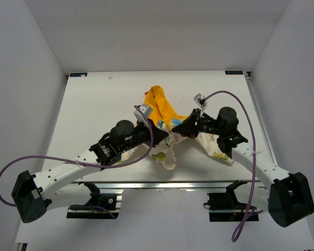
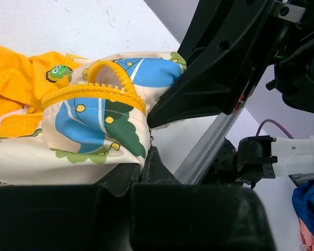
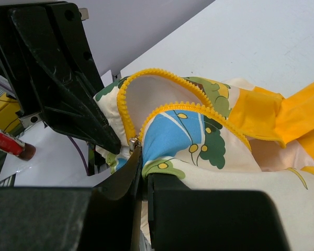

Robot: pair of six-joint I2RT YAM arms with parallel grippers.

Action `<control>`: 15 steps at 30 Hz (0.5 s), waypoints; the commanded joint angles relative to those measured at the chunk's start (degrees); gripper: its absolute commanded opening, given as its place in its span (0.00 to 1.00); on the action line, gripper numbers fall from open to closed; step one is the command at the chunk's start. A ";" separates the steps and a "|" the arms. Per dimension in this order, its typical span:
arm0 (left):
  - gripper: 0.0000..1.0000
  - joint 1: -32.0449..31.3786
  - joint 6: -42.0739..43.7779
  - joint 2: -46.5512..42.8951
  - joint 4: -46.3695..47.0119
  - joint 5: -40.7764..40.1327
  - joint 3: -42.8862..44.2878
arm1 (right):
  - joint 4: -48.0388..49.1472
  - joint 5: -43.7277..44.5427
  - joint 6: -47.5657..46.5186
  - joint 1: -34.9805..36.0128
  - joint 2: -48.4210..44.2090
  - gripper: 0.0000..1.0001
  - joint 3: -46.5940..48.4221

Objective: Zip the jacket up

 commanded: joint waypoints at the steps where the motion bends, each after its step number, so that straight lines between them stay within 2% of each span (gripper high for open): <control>1: 0.00 0.24 -0.37 1.04 2.05 1.57 0.79 | 2.20 -0.87 0.68 0.56 -1.12 0.00 3.39; 7: 0.00 0.24 0.60 4.04 -2.01 3.68 2.55 | 3.53 0.27 1.57 0.65 -2.44 0.00 3.56; 15: 0.00 0.24 1.39 2.64 -3.68 3.32 0.71 | 2.48 2.30 2.45 0.65 -3.94 0.00 4.27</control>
